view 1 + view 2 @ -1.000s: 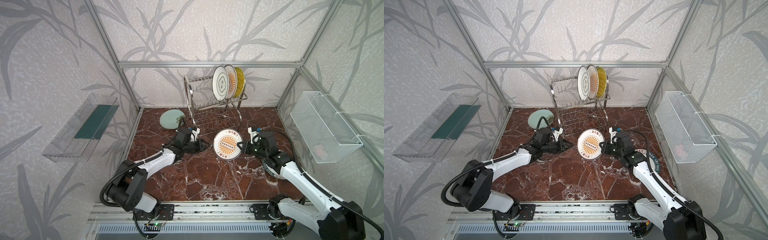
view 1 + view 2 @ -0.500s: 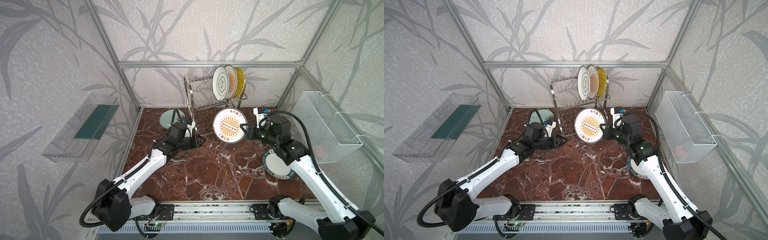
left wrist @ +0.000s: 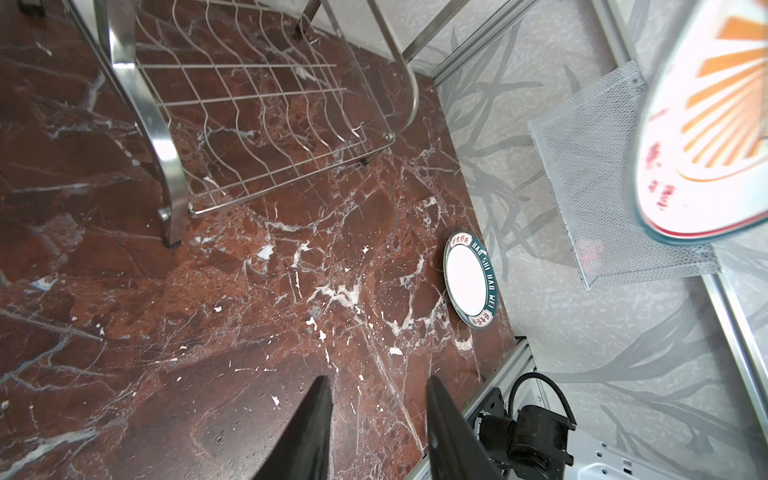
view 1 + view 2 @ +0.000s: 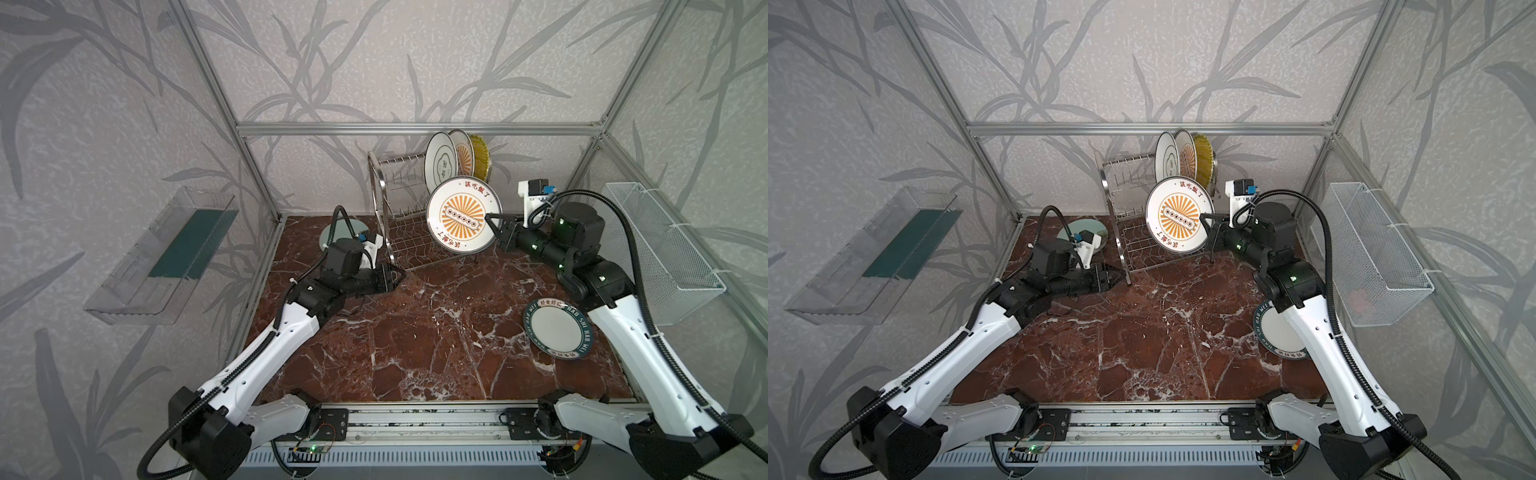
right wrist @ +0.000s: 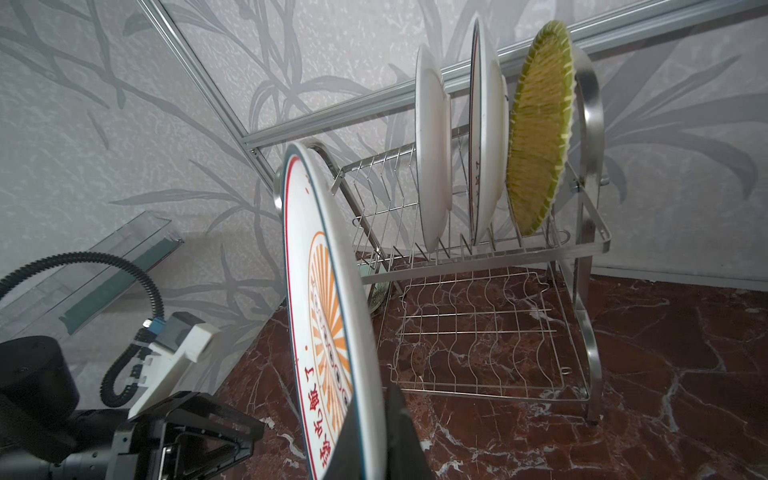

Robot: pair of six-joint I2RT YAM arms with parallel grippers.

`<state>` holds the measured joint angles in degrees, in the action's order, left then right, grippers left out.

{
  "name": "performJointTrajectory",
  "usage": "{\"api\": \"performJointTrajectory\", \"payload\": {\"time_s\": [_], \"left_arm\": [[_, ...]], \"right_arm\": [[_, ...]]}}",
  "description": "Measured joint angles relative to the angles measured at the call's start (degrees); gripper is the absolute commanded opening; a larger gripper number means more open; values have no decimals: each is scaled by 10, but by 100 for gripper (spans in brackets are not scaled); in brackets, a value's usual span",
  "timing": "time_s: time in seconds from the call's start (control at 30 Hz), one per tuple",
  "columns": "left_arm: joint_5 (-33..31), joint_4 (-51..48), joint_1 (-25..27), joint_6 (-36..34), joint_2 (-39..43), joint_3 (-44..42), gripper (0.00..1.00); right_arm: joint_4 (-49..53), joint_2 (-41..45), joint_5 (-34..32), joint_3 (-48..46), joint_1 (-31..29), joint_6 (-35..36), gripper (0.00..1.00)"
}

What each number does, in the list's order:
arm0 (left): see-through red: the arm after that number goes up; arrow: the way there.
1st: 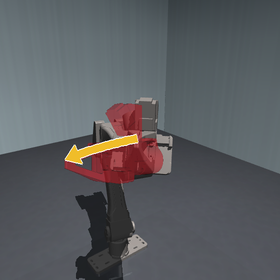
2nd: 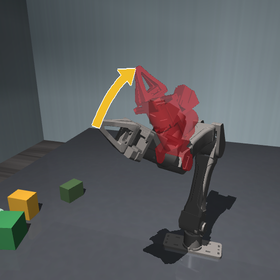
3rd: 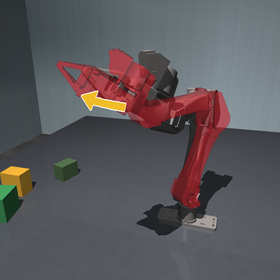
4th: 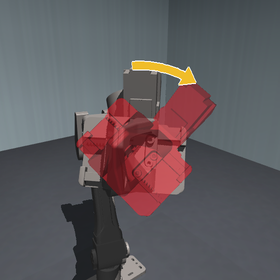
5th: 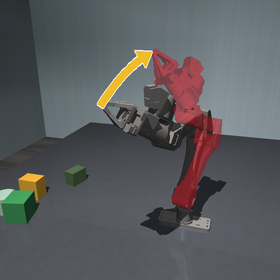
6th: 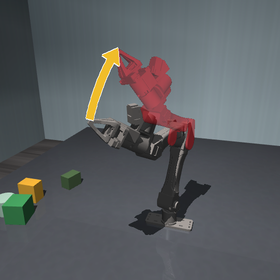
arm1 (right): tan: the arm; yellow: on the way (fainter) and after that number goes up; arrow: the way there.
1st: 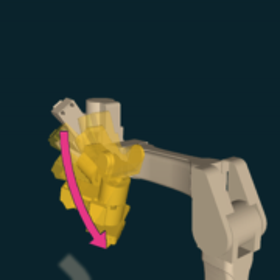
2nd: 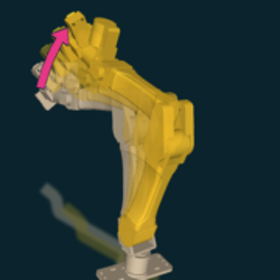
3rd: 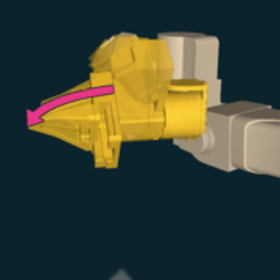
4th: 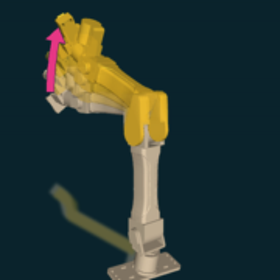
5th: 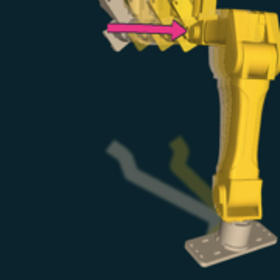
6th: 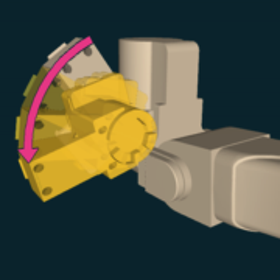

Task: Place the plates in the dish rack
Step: 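Lift the sunburst plate upright with the right gripper toward the dish rack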

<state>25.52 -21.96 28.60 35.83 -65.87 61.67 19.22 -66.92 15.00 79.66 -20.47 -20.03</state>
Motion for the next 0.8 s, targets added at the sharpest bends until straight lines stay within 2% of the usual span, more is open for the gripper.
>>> {"api": "performJointTrajectory", "payload": {"time_s": [0.3,0.8], "left_arm": [[2,-1,0,-28,24,0,39],[16,14,0,-28,24,-15,39]], "right_arm": [[-2,-18,-33,15,-26,3,0],[-29,-26,-98,50,-54,5,0]]}}
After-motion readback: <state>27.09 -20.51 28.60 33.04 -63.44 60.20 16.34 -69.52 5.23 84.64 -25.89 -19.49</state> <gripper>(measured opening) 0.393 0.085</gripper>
